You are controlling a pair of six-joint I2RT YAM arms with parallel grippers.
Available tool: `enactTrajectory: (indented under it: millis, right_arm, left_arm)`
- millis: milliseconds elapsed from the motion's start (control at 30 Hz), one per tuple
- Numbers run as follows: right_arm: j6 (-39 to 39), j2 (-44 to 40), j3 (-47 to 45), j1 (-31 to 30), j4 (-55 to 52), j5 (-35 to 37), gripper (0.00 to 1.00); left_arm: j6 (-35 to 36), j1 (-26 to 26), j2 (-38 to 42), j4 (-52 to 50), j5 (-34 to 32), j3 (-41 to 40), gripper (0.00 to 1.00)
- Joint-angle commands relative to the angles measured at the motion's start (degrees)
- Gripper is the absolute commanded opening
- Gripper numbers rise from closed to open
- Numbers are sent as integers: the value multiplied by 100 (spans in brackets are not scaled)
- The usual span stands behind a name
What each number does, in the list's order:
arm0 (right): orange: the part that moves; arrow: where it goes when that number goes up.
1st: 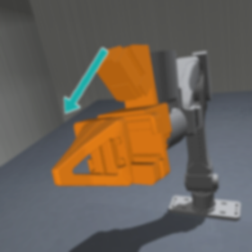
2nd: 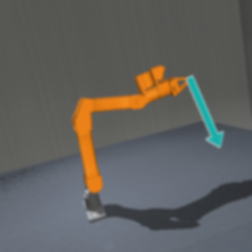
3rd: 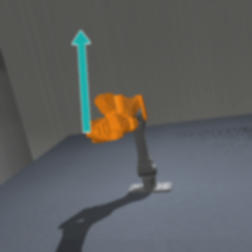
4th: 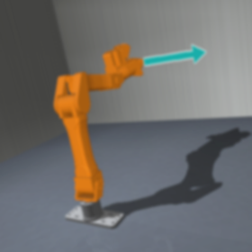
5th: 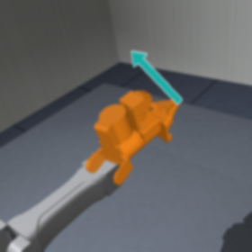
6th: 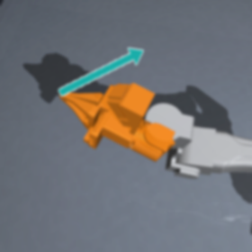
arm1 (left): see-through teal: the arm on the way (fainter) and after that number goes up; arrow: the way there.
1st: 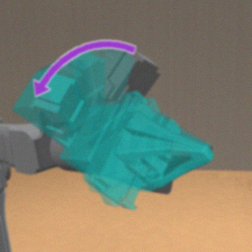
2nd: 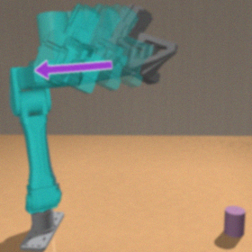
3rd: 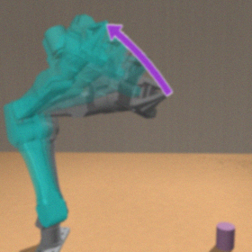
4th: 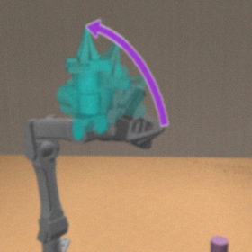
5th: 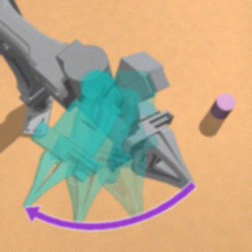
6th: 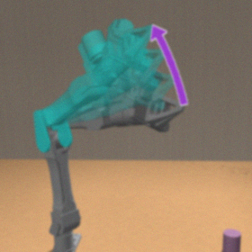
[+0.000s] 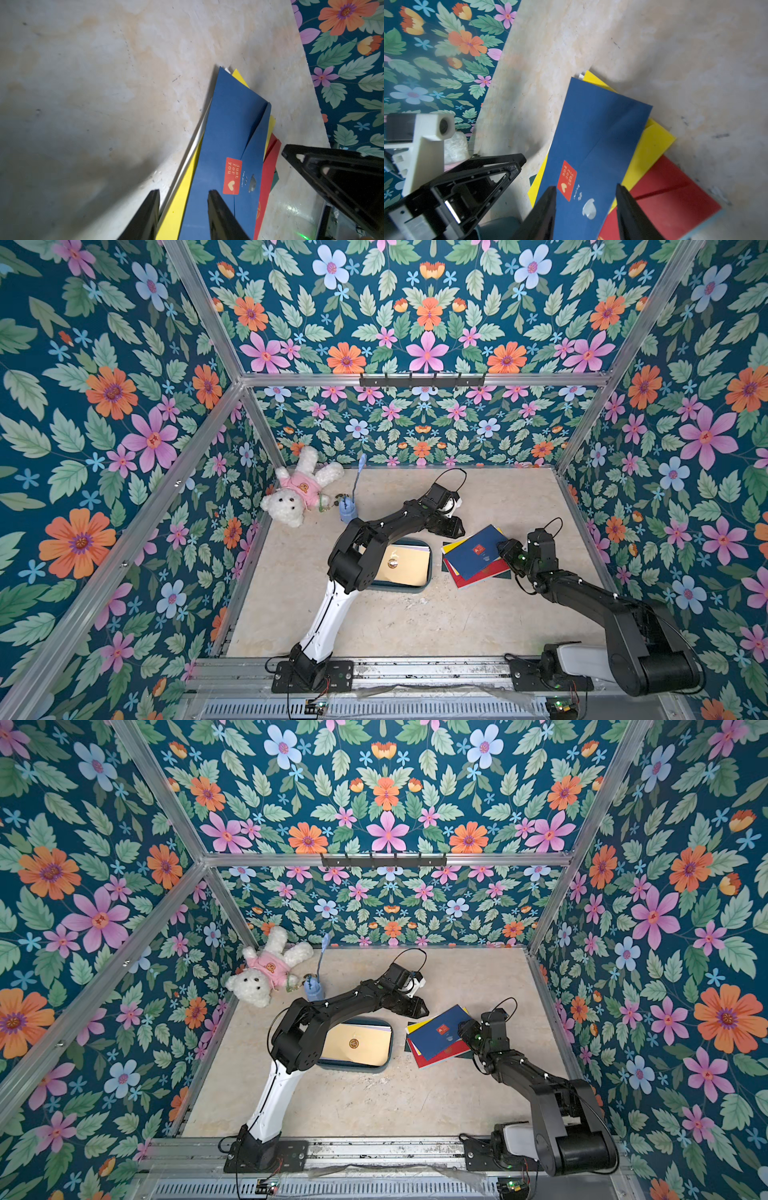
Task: Put the sealed envelopes into the storage box
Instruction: Pick up the envelope from the center of the board.
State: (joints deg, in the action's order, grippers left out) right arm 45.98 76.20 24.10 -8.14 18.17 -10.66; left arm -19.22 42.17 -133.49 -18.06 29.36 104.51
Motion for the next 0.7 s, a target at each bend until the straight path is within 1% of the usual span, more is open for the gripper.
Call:
enactTrajectory:
  millis: [0,233,400,667]
  right_arm:
    - [82,204,7,81,287,-220,50]
    - [178,599,-19,156,648,-519,50]
    - [271,806,-62,247,883,-781,50]
    - [430,879,36,252,1208,-1241,48]
  left_arm:
    - [150,27,-143,-316,52,199,45]
    - [252,91,-318,-452,-145,298,45]
    - [246,136,-435,-444,-45,290,43]
    - [287,242,-529,-444,21,290,41]
